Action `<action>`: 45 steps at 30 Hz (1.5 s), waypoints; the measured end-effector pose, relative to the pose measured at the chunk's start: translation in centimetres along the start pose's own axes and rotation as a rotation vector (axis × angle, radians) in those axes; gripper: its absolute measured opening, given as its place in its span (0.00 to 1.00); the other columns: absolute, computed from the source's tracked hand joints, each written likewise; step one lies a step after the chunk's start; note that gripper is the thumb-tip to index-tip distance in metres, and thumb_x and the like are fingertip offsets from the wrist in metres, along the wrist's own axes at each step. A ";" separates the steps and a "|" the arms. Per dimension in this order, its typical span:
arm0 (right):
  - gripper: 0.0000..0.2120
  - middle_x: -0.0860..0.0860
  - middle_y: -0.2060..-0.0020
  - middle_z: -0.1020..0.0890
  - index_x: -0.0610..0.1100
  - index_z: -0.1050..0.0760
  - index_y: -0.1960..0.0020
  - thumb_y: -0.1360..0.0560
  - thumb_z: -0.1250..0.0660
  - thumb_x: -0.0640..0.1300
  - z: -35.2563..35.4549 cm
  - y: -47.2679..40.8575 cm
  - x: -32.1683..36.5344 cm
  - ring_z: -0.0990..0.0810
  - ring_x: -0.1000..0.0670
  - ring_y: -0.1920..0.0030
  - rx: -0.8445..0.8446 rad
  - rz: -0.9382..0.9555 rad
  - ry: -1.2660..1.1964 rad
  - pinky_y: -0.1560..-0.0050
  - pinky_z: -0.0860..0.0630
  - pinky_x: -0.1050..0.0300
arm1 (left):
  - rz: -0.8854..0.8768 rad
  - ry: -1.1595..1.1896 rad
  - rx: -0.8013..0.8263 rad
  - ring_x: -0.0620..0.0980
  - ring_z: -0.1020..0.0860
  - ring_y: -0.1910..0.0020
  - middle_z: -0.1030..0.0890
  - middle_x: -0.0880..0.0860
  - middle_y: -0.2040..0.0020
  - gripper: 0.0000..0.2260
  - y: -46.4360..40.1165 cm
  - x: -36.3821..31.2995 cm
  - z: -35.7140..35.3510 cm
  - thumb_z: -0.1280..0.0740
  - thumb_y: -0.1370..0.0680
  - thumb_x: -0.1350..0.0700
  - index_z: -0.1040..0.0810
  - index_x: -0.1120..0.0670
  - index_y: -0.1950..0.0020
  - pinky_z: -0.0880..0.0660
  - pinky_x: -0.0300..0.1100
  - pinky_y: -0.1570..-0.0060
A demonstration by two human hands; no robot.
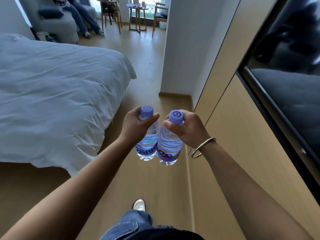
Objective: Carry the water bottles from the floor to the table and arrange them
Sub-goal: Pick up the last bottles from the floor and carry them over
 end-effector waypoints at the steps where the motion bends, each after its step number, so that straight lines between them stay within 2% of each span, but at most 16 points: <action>1: 0.13 0.36 0.60 0.20 0.32 0.23 0.55 0.28 0.30 0.43 -0.1 -2.0 -0.4 0.23 0.37 0.58 0.001 0.004 0.005 0.56 0.24 0.46 | -0.002 -0.001 0.009 0.34 0.25 0.70 0.21 0.38 0.71 0.07 -2.1 0.1 0.0 0.27 0.30 0.53 0.23 0.47 0.65 0.29 0.28 0.66; 5: 0.13 0.37 0.60 0.20 0.32 0.23 0.56 0.29 0.29 0.43 -0.6 -9.3 -2.0 0.22 0.39 0.59 -0.034 0.023 0.044 0.55 0.24 0.43 | -0.034 -0.028 0.041 0.35 0.24 0.69 0.20 0.39 0.70 0.06 -9.9 0.3 -0.1 0.27 0.30 0.53 0.23 0.46 0.64 0.29 0.35 0.61; 8: 0.12 0.38 0.60 0.20 0.33 0.22 0.56 0.29 0.29 0.43 -1.0 -13.9 -3.6 0.22 0.39 0.58 -0.069 0.015 0.049 0.55 0.25 0.45 | -0.044 -0.051 0.062 0.39 0.23 0.66 0.21 0.41 0.68 0.06 -14.6 0.8 -0.2 0.27 0.30 0.54 0.23 0.46 0.63 0.27 0.38 0.58; 11: 0.11 0.39 0.60 0.19 0.35 0.22 0.55 0.29 0.29 0.44 -1.3 -18.1 -5.6 0.22 0.40 0.58 -0.084 -0.019 0.035 0.57 0.25 0.51 | -0.049 -0.095 0.084 0.38 0.23 0.66 0.21 0.40 0.67 0.08 -18.5 1.9 -0.5 0.27 0.30 0.54 0.24 0.44 0.63 0.28 0.35 0.60; 16: 0.13 0.37 0.60 0.20 0.33 0.22 0.55 0.29 0.29 0.44 -2.3 -25.0 -9.5 0.22 0.39 0.58 -0.057 -0.011 0.031 0.55 0.24 0.44 | 0.007 -0.085 0.082 0.32 0.24 0.70 0.22 0.38 0.71 0.09 -25.1 5.0 -1.5 0.26 0.30 0.55 0.23 0.45 0.65 0.30 0.23 0.66; 23: 0.14 0.37 0.62 0.20 0.32 0.22 0.56 0.29 0.30 0.45 -1.6 -37.2 -16.6 0.23 0.38 0.61 -0.006 0.031 0.025 0.56 0.24 0.42 | 0.065 -0.096 0.028 0.30 0.23 0.69 0.21 0.37 0.68 0.08 -37.5 9.0 -5.1 0.26 0.30 0.54 0.23 0.44 0.63 0.31 0.21 0.67; 30: 0.14 0.37 0.64 0.21 0.31 0.23 0.58 0.30 0.28 0.44 0.7 -51.4 -22.1 0.24 0.39 0.62 0.013 0.086 0.050 0.59 0.25 0.45 | 0.093 -0.091 -0.076 0.35 0.23 0.69 0.21 0.40 0.66 0.08 -50.4 10.9 -8.3 0.26 0.31 0.55 0.23 0.44 0.63 0.28 0.23 0.65; 33: 0.13 0.39 0.64 0.21 0.33 0.23 0.58 0.30 0.28 0.44 0.4 -56.7 -23.9 0.24 0.40 0.63 0.038 0.120 0.055 0.59 0.26 0.48 | 0.115 -0.053 -0.123 0.35 0.23 0.67 0.20 0.44 0.65 0.08 -54.8 11.8 -8.9 0.25 0.31 0.57 0.22 0.46 0.62 0.26 0.28 0.61; 38: 0.13 0.40 0.66 0.21 0.34 0.22 0.59 0.29 0.29 0.45 -1.2 -63.9 -26.6 0.23 0.40 0.64 0.074 0.121 0.018 0.61 0.25 0.48 | 0.145 -0.071 -0.179 0.45 0.24 0.63 0.20 0.54 0.61 0.07 -61.5 13.5 -8.6 0.25 0.31 0.58 0.21 0.56 0.56 0.26 0.32 0.60; 41: 0.12 0.42 0.66 0.21 0.35 0.23 0.59 0.29 0.29 0.45 -3.0 -68.6 -28.0 0.23 0.40 0.64 0.103 0.115 0.001 0.60 0.24 0.47 | 0.181 -0.067 -0.218 0.45 0.23 0.61 0.19 0.53 0.59 0.08 -66.0 15.1 -7.7 0.26 0.31 0.58 0.21 0.55 0.55 0.26 0.36 0.57; 45: 0.12 0.38 0.64 0.19 0.34 0.22 0.59 0.29 0.29 0.44 -5.7 -76.1 -29.4 0.22 0.39 0.63 0.122 0.101 -0.019 0.59 0.23 0.45 | 0.213 -0.038 -0.238 0.49 0.23 0.59 0.19 0.55 0.59 0.07 -73.5 17.7 -5.8 0.26 0.30 0.59 0.20 0.57 0.54 0.26 0.39 0.56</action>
Point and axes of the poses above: each hand's wrist, its own y-axis away from the middle knuckle, its own z-axis out of the back of the hand, x = y × z, the point moved 2 cm from there along -y, towards the middle knuckle
